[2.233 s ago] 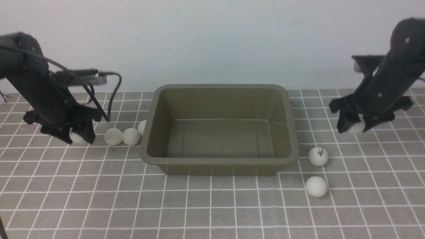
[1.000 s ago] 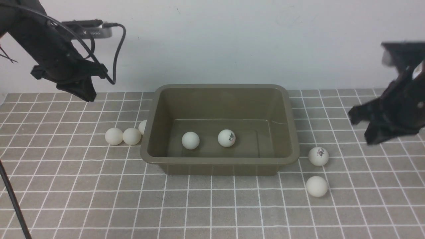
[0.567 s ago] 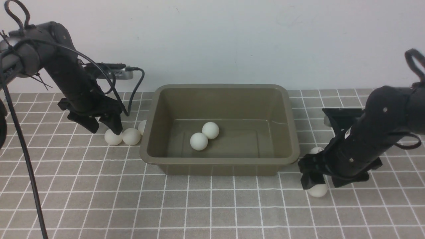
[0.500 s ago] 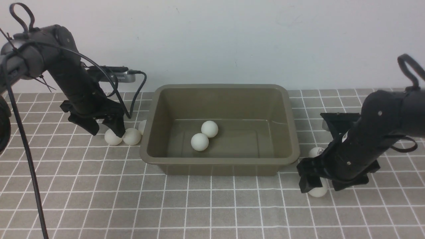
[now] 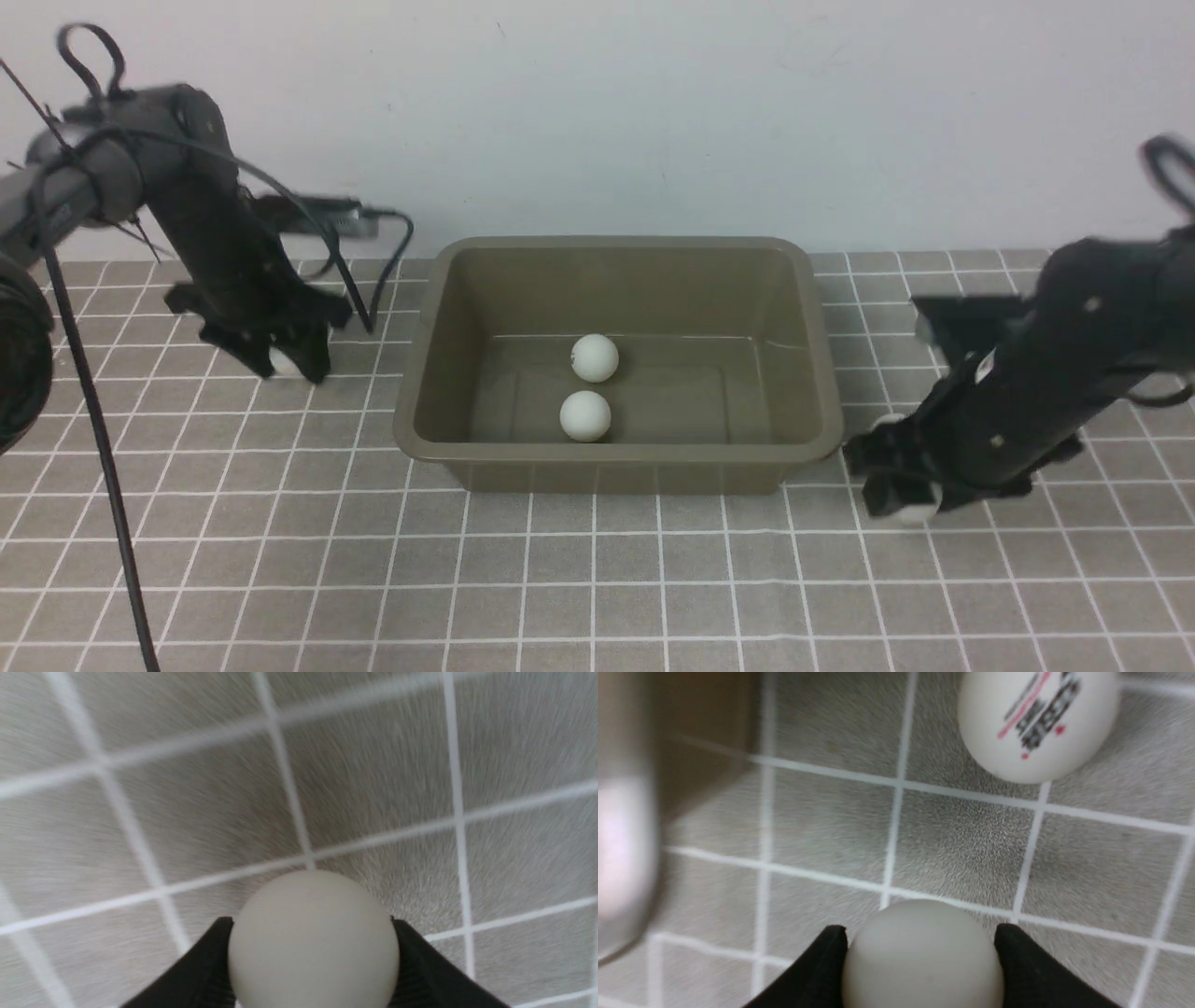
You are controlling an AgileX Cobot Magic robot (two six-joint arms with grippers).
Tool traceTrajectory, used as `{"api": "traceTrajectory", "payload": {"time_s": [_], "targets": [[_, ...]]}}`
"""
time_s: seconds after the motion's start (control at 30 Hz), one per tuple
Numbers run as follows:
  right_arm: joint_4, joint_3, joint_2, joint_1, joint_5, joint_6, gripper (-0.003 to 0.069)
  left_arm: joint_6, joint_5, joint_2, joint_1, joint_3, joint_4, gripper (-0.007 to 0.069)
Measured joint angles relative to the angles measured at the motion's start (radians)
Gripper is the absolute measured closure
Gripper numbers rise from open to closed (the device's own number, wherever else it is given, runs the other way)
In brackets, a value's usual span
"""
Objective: Put the table tennis balls into the box on the grey coffee tablecloth.
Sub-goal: 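Reach for and grasp a ping pong ball on the table beside the basket, then drop the ball into the bin, then reach for and grasp a ping pong ball on the table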
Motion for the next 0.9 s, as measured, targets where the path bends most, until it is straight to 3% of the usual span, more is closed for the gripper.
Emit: {"api": "traceTrajectory", "payload": {"time_s": [0.17, 0.23, 0.43, 0.5, 0.57, 0.63, 0.7, 0.73, 0.77, 0.83, 0.87, 0.9], "targets": [[0.046, -0.065, -0.158, 0.0, -0.014, -0.02, 0.0297, 0.018, 0.0, -0.141, -0.037, -0.069, -0.124, 0.0279], [0.105, -0.165, -0.136, 0.0, -0.003, -0.081, 0.0297, 0.049, 0.002, -0.188, -0.099, -0.081, -0.21, 0.0279], [0.165, -0.356, 0.048, 0.016, 0.105, -0.151, 0.0272, 0.034, 0.006, -0.133, -0.234, -0.08, -0.211, 0.0272], [0.154, -0.413, 0.12, 0.03, 0.152, -0.155, 0.02, -0.004, 0.006, -0.091, -0.271, -0.079, -0.176, 0.0211], [0.141, -0.47, 0.179, 0.037, 0.201, -0.156, 0.0106, -0.054, 0.006, -0.052, -0.303, -0.077, -0.132, 0.0082], [0.116, -0.504, 0.196, 0.037, 0.237, -0.15, 0.0071, -0.09, 0.006, -0.044, -0.31, -0.076, -0.096, 0.0032], [0.073, -0.522, 0.196, 0.033, 0.264, -0.131, 0.007, -0.118, 0.007, -0.046, -0.31, -0.076, -0.069, 0.0034], [0.033, -0.536, 0.192, 0.027, 0.284, -0.112, 0.0085, -0.137, 0.007, -0.051, -0.307, -0.076, -0.051, 0.0058], [-0.013, -0.548, 0.181, 0.015, 0.302, -0.086, 0.0119, -0.168, 0.007, -0.068, -0.296, -0.076, -0.026, 0.0146], [-0.13, -0.556, 0.152, -0.03, 0.342, -0.037, 0.0229, -0.183, 0.007, -0.112, -0.258, -0.072, 0.017, 0.0407], [-0.157, -0.56, 0.141, -0.062, 0.368, -0.022, 0.0295, -0.184, 0.007, -0.136, -0.233, -0.065, 0.026, 0.0496], [-0.162, -0.56, 0.141, -0.068, 0.368, -0.022, 0.0295, -0.184, 0.007, -0.141, -0.227, -0.063, 0.026, 0.0509]]}}
